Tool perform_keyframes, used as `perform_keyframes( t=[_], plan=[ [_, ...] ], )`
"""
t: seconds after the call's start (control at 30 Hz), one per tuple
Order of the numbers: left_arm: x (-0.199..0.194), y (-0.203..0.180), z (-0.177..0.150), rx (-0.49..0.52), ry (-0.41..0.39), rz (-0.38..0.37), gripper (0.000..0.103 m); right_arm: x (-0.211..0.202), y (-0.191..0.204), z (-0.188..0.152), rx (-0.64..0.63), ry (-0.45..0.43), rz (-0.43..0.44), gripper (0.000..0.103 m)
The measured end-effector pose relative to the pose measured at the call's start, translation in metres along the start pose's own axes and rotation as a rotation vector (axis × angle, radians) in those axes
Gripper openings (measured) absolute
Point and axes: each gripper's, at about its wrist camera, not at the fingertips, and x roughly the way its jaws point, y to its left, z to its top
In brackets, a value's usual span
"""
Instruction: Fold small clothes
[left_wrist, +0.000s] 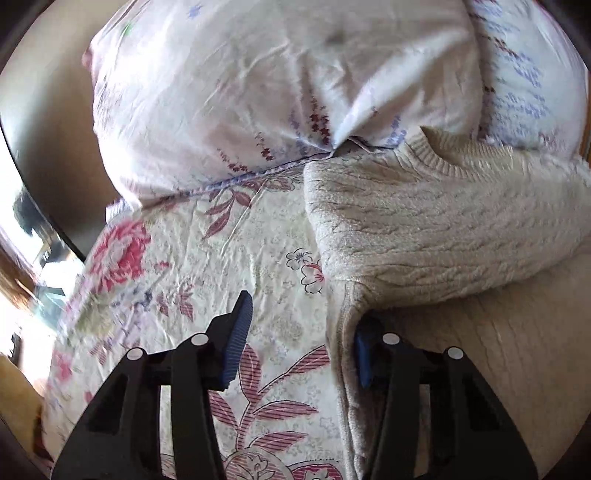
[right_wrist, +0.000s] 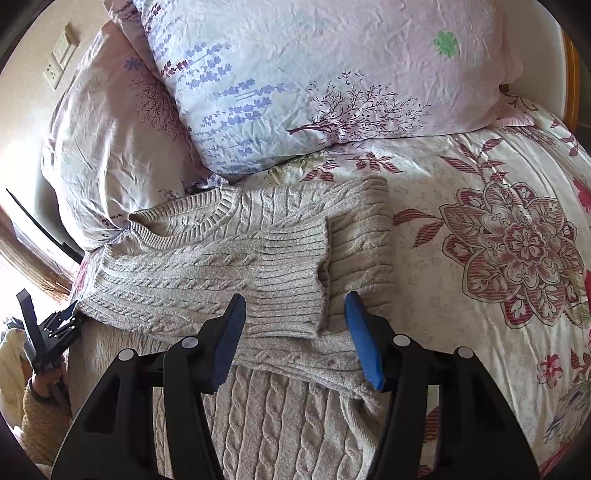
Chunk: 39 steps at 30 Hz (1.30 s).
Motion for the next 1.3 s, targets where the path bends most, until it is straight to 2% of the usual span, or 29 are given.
perform_keyframes(
  t=[0.1, 0.13, 0.2, 0.3, 0.33, 0.43, 0.47, 0.5, 0.57, 0.63, 0.73, 0.8, 0.87, 0.97, 1.0, 1.03, 1.1, 1.17, 1.3],
  plan=[
    [0.011, 0.047, -0.008, -0.361, 0.055, -0.223, 0.048, 0.000, 0.001, -0.001, -0.004, -0.004, -0.001, 0.057],
    [0.011, 0.058, -0.011, -0.444, 0.047, -0.272, 0.048, 0.001, 0.000, -0.001, -0.002, -0.004, 0.004, 0.057],
    [0.012, 0.070, -0.016, -0.549, 0.045, -0.334, 0.048, 0.001, 0.000, -0.002, 0.004, -0.003, 0.012, 0.054],
    [0.012, 0.076, -0.021, -0.628, 0.038, -0.372, 0.048, 0.005, 0.002, -0.004, 0.006, 0.005, 0.025, 0.052],
    [0.012, 0.076, -0.020, -0.620, 0.036, -0.369, 0.049, 0.005, 0.003, -0.005, 0.004, 0.004, 0.030, 0.052],
    [0.009, 0.062, -0.014, -0.505, 0.037, -0.315, 0.050, 0.011, 0.009, -0.008, -0.011, 0.007, 0.042, 0.050],
    [0.005, 0.055, -0.012, -0.466, 0.042, -0.285, 0.055, 0.013, 0.011, -0.009, -0.020, 0.013, 0.039, 0.049],
    [0.002, 0.051, -0.010, -0.432, 0.047, -0.247, 0.068, 0.016, 0.014, -0.011, -0.032, 0.017, 0.030, 0.049],
    [-0.003, 0.048, -0.009, -0.376, 0.061, -0.116, 0.087, 0.020, 0.020, -0.014, -0.067, 0.020, -0.028, 0.049],
    [-0.010, 0.048, -0.011, -0.326, 0.060, -0.041, 0.091, 0.015, 0.026, -0.016, -0.097, -0.013, -0.053, 0.049],
    [-0.029, 0.037, -0.012, -0.256, -0.002, 0.010, 0.091, 0.004, 0.035, -0.014, -0.119, -0.053, 0.009, 0.054],
    [-0.043, 0.013, -0.006, -0.131, -0.075, 0.074, 0.092, 0.005, 0.043, -0.011, -0.128, -0.041, 0.042, 0.070],
    [-0.053, -0.009, 0.004, -0.037, -0.155, 0.148, 0.099, 0.009, 0.051, -0.010, -0.137, -0.038, 0.038, 0.078],
    [-0.056, -0.026, 0.017, 0.024, -0.204, 0.301, 0.101, 0.017, 0.058, -0.008, -0.123, -0.017, 0.070, 0.078],
    [-0.054, -0.027, 0.021, 0.022, -0.205, 0.308, 0.101, 0.019, 0.058, -0.008, -0.106, -0.008, 0.096, 0.078],
    [-0.054, -0.026, 0.023, 0.018, -0.212, 0.246, 0.101, 0.020, 0.058, -0.009, -0.091, 0.000, 0.122, 0.078],
    [-0.052, -0.029, 0.025, 0.019, -0.212, 0.039, 0.101, 0.025, 0.058, -0.008, -0.079, 0.018, 0.145, 0.078],
    [-0.045, -0.035, 0.029, 0.034, -0.169, -0.095, 0.101, 0.030, 0.057, -0.008, -0.075, 0.038, 0.116, 0.082],
    [-0.014, -0.043, 0.031, 0.032, -0.030, -0.176, 0.100, 0.041, 0.047, -0.009, -0.034, 0.084, 0.104, 0.085]
  ],
)
